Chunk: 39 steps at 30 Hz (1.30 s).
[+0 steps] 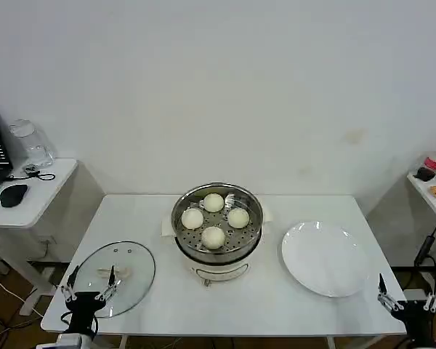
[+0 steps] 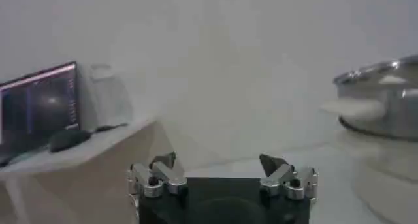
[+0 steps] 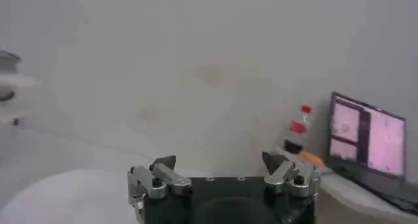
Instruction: Take steamed baozi put them in steamer then cover it.
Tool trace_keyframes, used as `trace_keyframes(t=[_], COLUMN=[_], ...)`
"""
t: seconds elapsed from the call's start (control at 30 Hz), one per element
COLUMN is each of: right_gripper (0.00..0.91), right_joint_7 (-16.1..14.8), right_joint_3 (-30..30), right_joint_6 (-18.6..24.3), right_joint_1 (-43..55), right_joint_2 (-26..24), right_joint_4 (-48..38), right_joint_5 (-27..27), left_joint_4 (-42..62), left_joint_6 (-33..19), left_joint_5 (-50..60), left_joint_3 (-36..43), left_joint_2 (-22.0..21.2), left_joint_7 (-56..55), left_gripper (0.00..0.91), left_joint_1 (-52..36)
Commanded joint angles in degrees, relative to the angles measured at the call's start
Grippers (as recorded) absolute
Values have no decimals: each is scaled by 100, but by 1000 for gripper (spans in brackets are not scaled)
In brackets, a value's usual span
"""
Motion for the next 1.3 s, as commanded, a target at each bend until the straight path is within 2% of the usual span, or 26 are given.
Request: trace_keyframes(t=[0.03, 0.07, 0.13, 0.2, 0.4, 0.57, 0.8, 1.3], right_gripper=[907, 907, 907, 907, 907, 907, 907, 907], right_joint_7=[-8, -11, -13, -16, -20, -31, -42, -43], right_joint_3=[162, 133, 107, 71, -18, -51, 10, -7], right_joint_6=[110, 116, 120, 127, 140, 139, 140, 181], right_joint_1=[-176, -167, -150, -145, -150, -190, -291, -338], right_joint_2=[144, 137, 133, 128, 141, 203, 271, 340], right_joint_4=[-105, -117, -136, -155, -145, -79, 59, 89], right_joint_5=[-14, -24, -34, -49, -124, -175, -178, -222], left_joint_4=[271, 250, 196, 137, 387, 740, 1140, 1545], left_joint_6=[364, 754, 930, 930, 765, 936, 1194, 1303], left_joint_5=[1081, 1396, 1587, 2005, 4185, 5048, 5287, 5621], left_joint_3=[-236, -254, -213, -179, 60, 316, 471, 478], left_joint_2=[27, 29, 73, 110, 341, 573, 778, 914], left_joint_7=[-146, -223, -232, -194, -198, -57, 314, 541], left_gripper=[907, 907, 907, 907, 907, 907, 907, 907], left_joint_1=[565, 571, 584, 568, -29, -582, -933, -1213])
